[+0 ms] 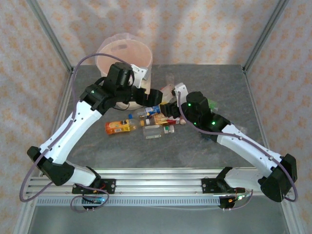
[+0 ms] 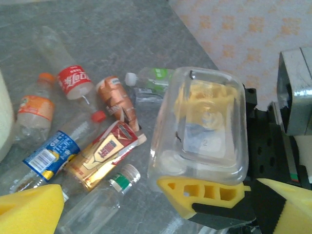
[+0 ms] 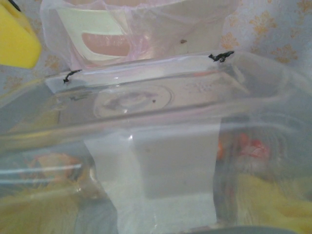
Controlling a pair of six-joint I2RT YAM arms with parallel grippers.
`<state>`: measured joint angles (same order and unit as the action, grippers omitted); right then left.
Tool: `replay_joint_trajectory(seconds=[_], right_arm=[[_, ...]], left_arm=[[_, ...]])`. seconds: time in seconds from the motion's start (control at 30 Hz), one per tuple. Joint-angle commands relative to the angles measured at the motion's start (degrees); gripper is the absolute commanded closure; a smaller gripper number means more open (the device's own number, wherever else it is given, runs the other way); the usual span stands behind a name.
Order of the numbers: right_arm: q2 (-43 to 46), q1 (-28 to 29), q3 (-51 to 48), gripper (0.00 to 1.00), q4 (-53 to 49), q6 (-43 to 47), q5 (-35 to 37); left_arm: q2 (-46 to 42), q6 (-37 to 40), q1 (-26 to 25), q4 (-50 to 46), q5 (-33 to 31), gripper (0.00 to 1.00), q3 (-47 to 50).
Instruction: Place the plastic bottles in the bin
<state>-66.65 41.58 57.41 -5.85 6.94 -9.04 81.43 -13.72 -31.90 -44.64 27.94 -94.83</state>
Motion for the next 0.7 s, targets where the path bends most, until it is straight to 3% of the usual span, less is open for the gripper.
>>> replay_joint_trajectory(seconds=[0.0,0.33,0.67], right_arm=[[0.38,-0.01,0.60,0.38,3.74,0.37,-1.45],[0.91,0.08,0.69,0.38,3.62,-0.03,-2.67],[1.03,0.17,0.69,0.39,4.51,-0.97,-2.74]], left_arm=[[0.94,1.76,-0.35,-0.61,5.06,0.00,-2.36],[4.98,1.51,-0.81,0.06,9.79,0.00,-4.76],[7.00,1.96,-1.76,0.24,10.82,0.09,-5.06]])
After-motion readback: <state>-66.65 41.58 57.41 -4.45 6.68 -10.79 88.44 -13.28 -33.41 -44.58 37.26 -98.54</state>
